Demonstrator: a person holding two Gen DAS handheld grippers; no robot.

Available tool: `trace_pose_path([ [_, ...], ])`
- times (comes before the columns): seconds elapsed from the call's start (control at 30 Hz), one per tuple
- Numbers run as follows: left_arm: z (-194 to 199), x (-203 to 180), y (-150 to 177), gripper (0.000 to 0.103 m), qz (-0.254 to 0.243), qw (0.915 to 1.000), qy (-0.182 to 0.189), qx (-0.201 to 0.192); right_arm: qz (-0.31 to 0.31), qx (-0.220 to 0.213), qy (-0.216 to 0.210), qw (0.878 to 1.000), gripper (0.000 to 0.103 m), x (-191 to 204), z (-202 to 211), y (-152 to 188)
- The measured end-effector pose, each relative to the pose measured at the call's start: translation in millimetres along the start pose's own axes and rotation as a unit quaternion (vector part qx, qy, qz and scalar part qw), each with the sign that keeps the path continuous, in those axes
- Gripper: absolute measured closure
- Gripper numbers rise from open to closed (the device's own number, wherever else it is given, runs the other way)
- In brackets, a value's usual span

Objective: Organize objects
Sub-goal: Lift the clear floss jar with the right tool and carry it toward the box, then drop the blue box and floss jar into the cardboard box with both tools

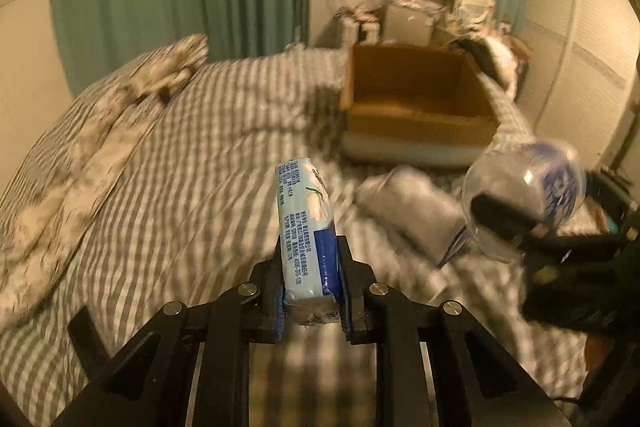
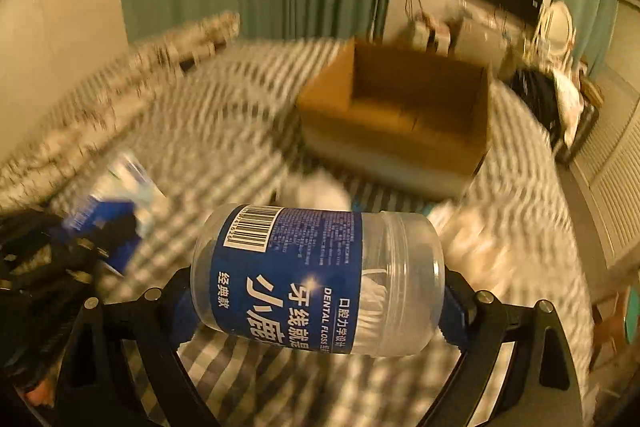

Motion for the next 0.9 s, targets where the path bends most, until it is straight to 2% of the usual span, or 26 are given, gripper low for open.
trace_pose_path([
  [0.1, -1, -24, -40, 0.083, -0.016, 0.9991, 0.031, -0.023, -0.011, -0.043, 0.003, 0.999, 0.010, -32, 22, -36],
  [0.2, -9, -44, -80, 0.083, -0.026, 0.9977, 0.046, -0.042, -0.020, -0.075, 0.016, 0.997, 0.010, -69, 35, -72],
  [0.37, -57, -73, -140, 0.083, -0.026, 0.9972, 0.056, -0.041, -0.016, -0.107, 0.040, 0.993, 0.010, -111, 32, -123],
  [0.47, -93, -82, -155, 0.083, -0.020, 0.9973, 0.066, -0.026, -0.019, -0.104, 0.043, 0.993, 0.010, -132, 6, -143],
  [0.53, -118, -91, -161, 0.083, -0.035, 0.9971, 0.061, -0.029, -0.024, -0.091, 0.034, 0.995, 0.010, -141, -18, -148],
  [0.73, -174, -105, -161, 0.080, -0.061, 0.9963, 0.061, -0.009, -0.049, -0.061, 0.023, 0.997, 0.009, -168, -94, -146],
  [0.8, -186, -108, -157, 0.072, -0.067, 0.9959, 0.062, 0.001, -0.060, -0.060, 0.013, 0.996, 0.009, -175, -107, -144],
  [0.83, -189, -109, -155, 0.057, -0.068, 0.9959, 0.059, 0.003, -0.062, -0.062, 0.013, 0.996, 0.008, -177, -112, -142],
  [0.87, -190, -109, -152, 0.036, -0.068, 0.9962, 0.054, 0.003, -0.063, -0.062, 0.017, 0.996, 0.007, -180, -115, -141],
  [0.9, -189, -108, -152, 0.028, -0.067, 0.9966, 0.049, -0.001, -0.058, -0.061, 0.024, 0.996, 0.005, -179, -115, -138],
])
Point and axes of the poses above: each gripper's, at about its wrist camera, not at the fingertips, and z roughly against the way its jaws point, x to its left, y to its underside, the point moved 6 cm from there along -z, roughly the way its jaws point, and after that the axes turned 9 degrees about z, right-handed, at the moved point
